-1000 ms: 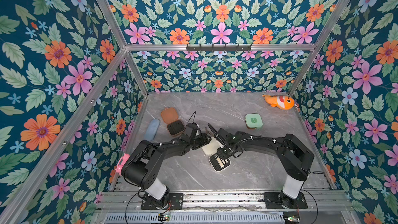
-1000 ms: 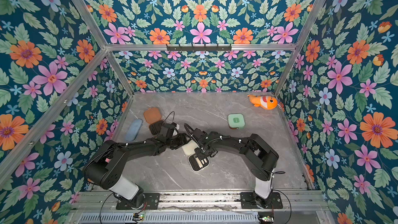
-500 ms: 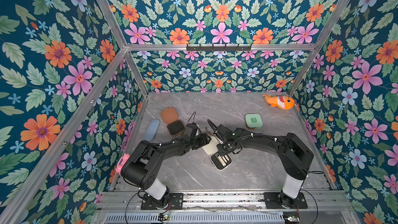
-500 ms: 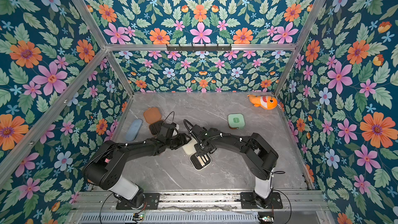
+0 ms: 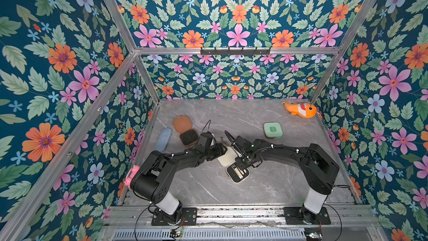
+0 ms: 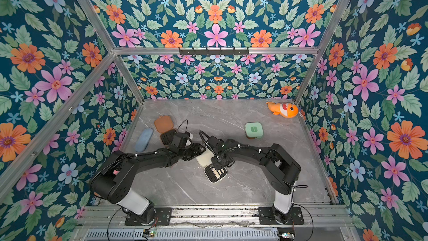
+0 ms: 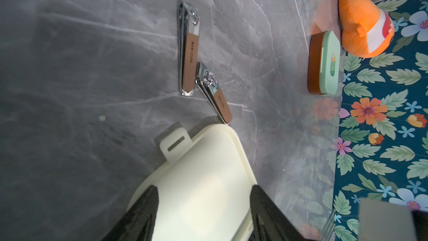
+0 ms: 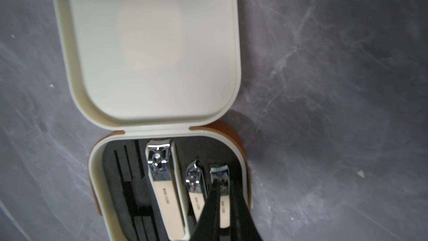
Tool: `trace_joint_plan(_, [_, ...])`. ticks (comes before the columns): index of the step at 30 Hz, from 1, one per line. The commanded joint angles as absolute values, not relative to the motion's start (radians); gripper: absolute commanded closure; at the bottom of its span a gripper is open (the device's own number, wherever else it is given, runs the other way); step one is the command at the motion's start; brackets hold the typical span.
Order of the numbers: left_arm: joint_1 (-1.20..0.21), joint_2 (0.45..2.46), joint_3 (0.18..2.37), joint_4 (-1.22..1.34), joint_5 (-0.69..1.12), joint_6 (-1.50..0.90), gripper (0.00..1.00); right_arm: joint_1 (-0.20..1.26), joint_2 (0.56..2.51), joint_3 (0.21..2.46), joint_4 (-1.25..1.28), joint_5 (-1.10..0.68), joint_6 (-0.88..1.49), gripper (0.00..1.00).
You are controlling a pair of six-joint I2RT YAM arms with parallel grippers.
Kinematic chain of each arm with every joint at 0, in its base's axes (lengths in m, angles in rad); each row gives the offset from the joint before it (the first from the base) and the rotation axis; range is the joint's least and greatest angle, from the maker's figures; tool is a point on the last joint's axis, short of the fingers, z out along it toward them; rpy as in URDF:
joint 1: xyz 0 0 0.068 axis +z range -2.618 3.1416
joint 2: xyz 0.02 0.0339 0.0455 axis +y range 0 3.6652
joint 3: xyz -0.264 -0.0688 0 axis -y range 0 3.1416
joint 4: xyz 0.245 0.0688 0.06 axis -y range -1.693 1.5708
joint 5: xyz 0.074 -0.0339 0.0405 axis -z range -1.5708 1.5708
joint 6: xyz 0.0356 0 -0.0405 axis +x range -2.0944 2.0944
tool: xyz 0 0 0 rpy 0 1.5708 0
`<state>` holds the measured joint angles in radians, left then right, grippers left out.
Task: Organize nail clipper sets
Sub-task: Place the nail clipper in the storage box, then adjust the nail clipper in the storage box.
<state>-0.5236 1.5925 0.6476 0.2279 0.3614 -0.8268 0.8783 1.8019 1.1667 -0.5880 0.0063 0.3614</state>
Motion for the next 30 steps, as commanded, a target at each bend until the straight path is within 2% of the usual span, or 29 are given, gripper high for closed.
trace_joint_plan(1, [-0.522, 1.599, 0.650, 0.172, 0.347, -0.814, 0.34, 0.880, 1.809, 1.154, -0.573, -0.003, 0.379, 0.88])
trace_joint_plan(17, [-0.523, 1.589, 0.652, 0.163, 0.344, -0.812, 0.34, 0.885, 1.750, 1.205, -0.619, 0.003, 0.383, 0.88])
trace_joint_plan(30, [-0.522, 1.588, 0.652, 0.160, 0.344, -0.811, 0.34, 0.902, 1.799, 1.202, -0.599, -0.029, 0.393, 0.89])
